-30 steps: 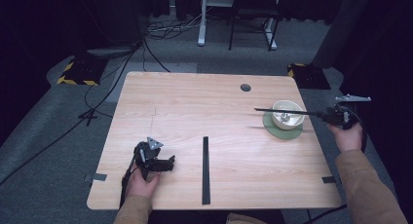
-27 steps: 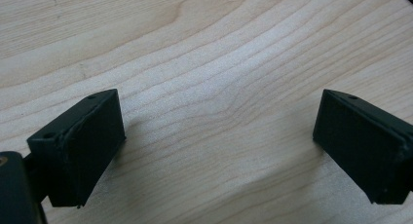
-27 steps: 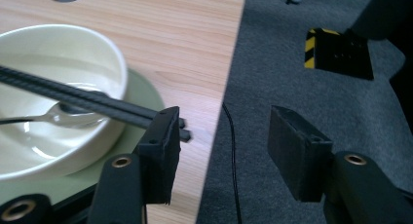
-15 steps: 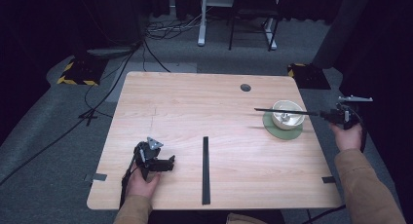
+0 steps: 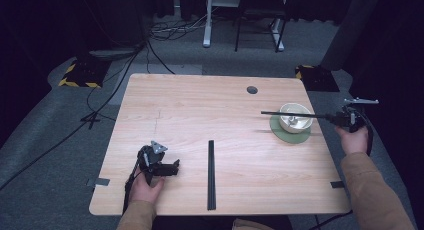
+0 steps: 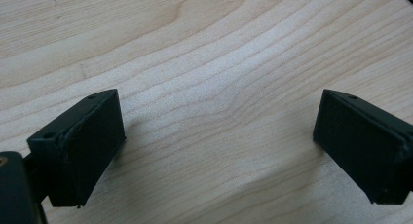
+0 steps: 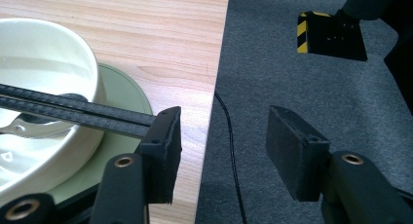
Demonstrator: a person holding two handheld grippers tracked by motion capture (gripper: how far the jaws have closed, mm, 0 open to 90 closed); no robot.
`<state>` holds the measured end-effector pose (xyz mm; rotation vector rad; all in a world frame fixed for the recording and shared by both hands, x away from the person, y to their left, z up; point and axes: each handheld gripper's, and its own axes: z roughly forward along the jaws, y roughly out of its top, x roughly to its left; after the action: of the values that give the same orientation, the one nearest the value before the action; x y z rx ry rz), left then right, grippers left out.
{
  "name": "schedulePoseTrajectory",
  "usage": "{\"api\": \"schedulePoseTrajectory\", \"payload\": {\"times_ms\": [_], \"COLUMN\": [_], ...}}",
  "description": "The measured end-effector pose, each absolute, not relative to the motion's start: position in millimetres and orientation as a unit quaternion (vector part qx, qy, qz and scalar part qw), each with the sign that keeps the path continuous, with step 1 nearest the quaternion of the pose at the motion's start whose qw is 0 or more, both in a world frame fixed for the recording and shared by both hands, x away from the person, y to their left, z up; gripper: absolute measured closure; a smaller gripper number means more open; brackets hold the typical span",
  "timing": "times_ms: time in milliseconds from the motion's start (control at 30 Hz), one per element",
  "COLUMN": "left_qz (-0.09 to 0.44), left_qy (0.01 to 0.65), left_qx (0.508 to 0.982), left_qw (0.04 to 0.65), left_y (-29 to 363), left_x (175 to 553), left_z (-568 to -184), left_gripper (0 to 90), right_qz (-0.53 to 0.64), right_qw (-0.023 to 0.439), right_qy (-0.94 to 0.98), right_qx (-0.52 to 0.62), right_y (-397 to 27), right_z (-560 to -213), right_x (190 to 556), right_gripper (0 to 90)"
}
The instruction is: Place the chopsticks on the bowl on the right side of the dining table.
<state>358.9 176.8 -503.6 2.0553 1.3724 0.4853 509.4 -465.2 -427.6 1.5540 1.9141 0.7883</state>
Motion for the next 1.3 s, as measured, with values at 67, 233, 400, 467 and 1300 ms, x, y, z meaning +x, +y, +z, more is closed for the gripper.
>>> {"api": "schedulePoseTrajectory", "payload": {"times_ms": [67,233,400,467,1300], "left_qz": [0.183,0.182,0.182,0.182,0.184], "left_qy": [0.518,0.519,0.519,0.518,0.519], "left_qx": [0.778,0.777,0.777,0.778,0.777], "left_qw": [0.306,0.306,0.306,0.306,0.306], "left_y": [177,177,177,177,177], "left_x": [359,359,359,359,358], "left_z": [-503,-503,-503,-503,-504], "left_gripper": [4.8,4.9,4.9,4.8,4.9], "right_qz": [0.293,0.296,0.316,0.323,0.448], "right_qw": [0.273,0.275,0.278,0.276,0.2], "right_qy": [0.709,0.708,0.715,0.719,0.768], "right_qx": [0.581,0.579,0.558,0.549,0.411], "right_y": [-466,-468,-467,-464,-397], "right_z": [-427,-425,-414,-408,-348], "right_x": [509,506,499,495,428], "right_gripper": [47.4,47.2,46.3,45.7,41.2]}}
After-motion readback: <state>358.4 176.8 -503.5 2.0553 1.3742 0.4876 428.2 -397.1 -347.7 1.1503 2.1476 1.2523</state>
